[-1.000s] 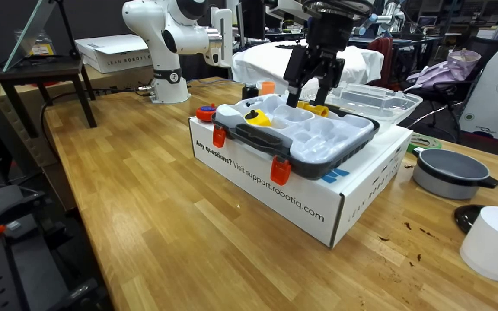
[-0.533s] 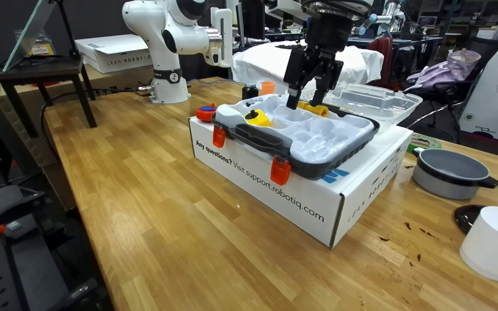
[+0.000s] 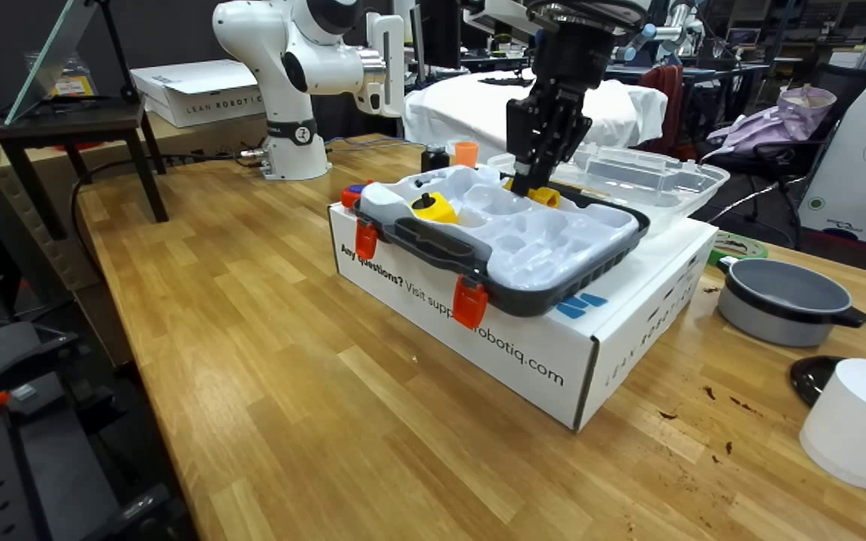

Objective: Remove the object from the tool box and put it on the table

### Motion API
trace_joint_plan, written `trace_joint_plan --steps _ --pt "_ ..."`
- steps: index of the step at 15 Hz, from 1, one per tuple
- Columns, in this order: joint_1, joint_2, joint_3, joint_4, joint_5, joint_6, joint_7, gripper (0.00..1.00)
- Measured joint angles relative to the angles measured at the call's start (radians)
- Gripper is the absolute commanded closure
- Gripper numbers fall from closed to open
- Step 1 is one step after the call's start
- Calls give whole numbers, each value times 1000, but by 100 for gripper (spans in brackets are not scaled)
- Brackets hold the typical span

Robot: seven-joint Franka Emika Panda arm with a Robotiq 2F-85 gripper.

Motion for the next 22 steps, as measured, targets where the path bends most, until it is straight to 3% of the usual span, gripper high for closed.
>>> trace_joint_plan --steps 3,18,22 --pt "0 11 0 13 0 -6 0 96" --pt "-3 -6 1 66 51 -14 -5 96" --pt "-2 -54 5 41 52 -32 -59 96"
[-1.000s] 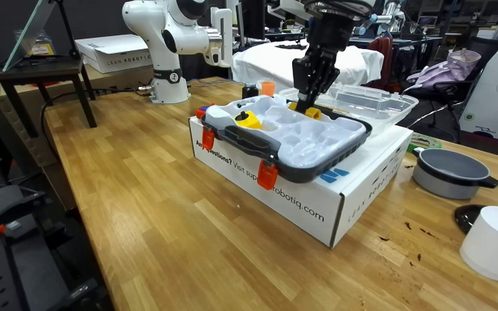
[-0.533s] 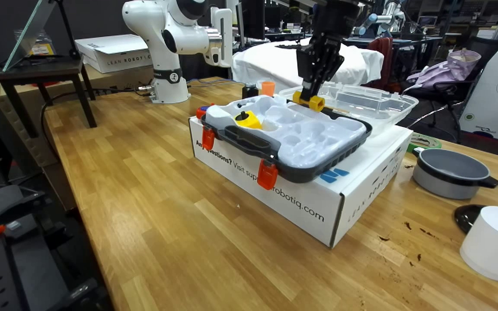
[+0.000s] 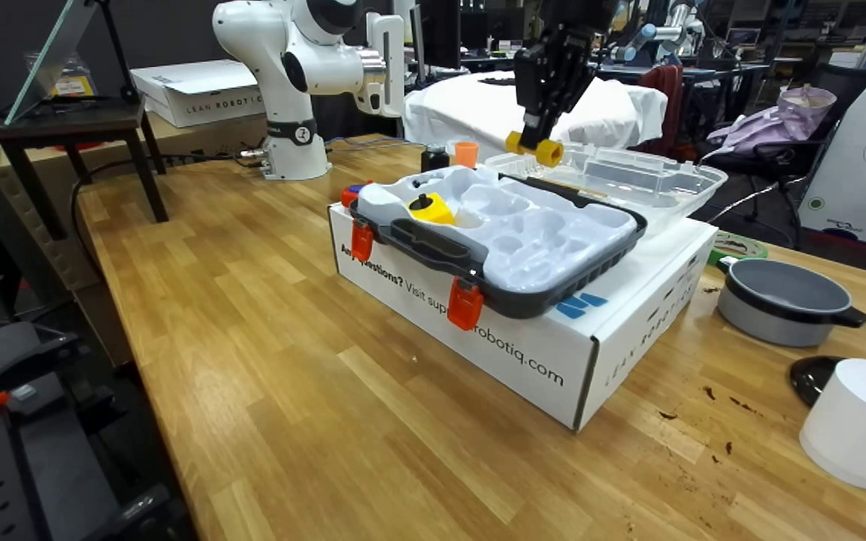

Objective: Remove the object from the tool box and put it on the table

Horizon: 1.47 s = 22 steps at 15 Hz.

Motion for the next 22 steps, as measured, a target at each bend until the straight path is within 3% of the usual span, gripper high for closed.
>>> trace_joint_plan --steps 9,22 --pt "23 -177 11 -153 -32 -56 -210 96" --pt "146 -393 90 -443 -122 -43 -368 96"
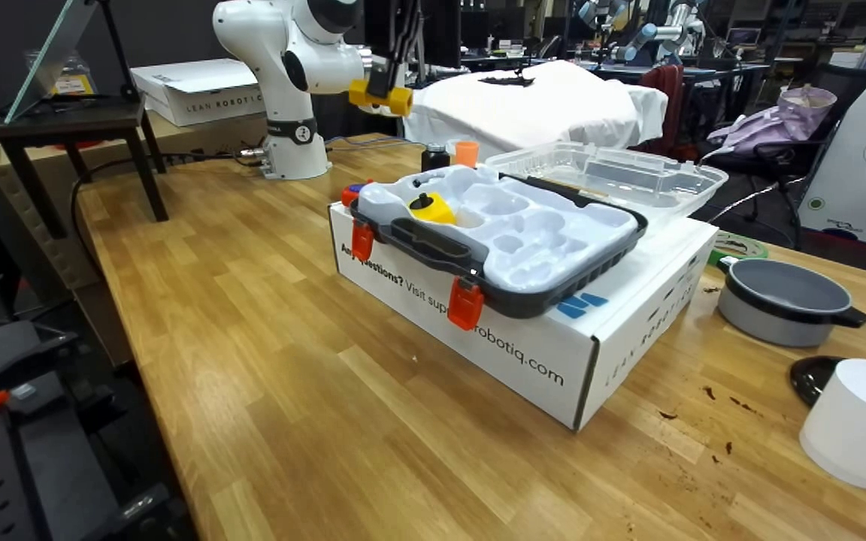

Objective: Remove the object from the tool box and put it on the table

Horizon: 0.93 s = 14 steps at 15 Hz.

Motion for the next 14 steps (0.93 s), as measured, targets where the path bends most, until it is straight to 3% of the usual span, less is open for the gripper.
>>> trace_joint_plan --steps 9,10,14 --pt "88 -144 116 -254 85 107 53 96" --pt "93 -148 124 -275 92 116 64 83" --pt "93 -149 126 -280 91 117 66 83"
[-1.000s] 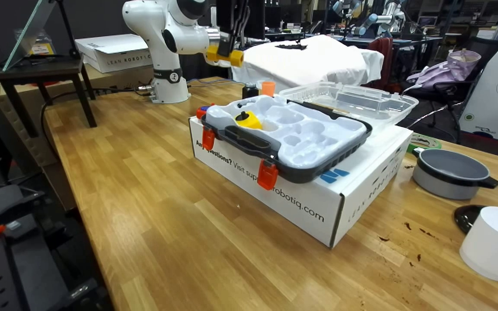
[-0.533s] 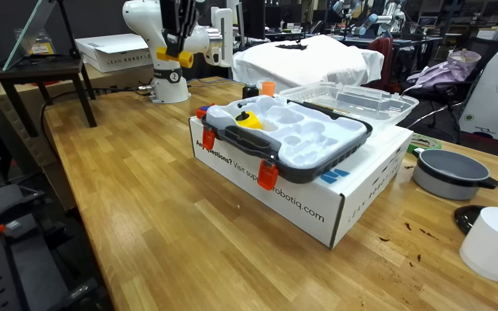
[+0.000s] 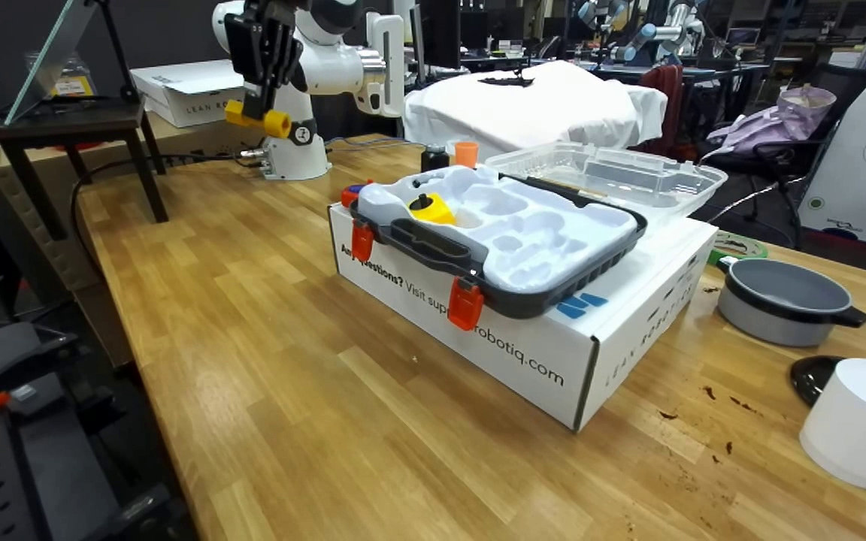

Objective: Remove the object from the tool box and put it on the table

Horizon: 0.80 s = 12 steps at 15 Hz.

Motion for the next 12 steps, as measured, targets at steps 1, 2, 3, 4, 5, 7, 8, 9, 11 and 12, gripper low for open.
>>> trace_joint_plan --steps 1,2,3,4,5,7,8,9,11,12 --pt "0 0 0 0 0 0 0 83" --pt "0 0 0 0 0 0 0 83" --pt "0 0 0 0 0 0 0 83" --pt "0 0 0 0 0 0 0 83" --pt "0 0 0 0 0 0 0 96" --pt "0 0 0 0 0 -1 0 96" --pt "0 1 1 0 -1 0 0 96" --pt "1 2 3 0 -2 3 -3 96" --pt "7 10 14 1 -3 16 -25 96" --pt "13 16 24 3 -3 27 -39 96"
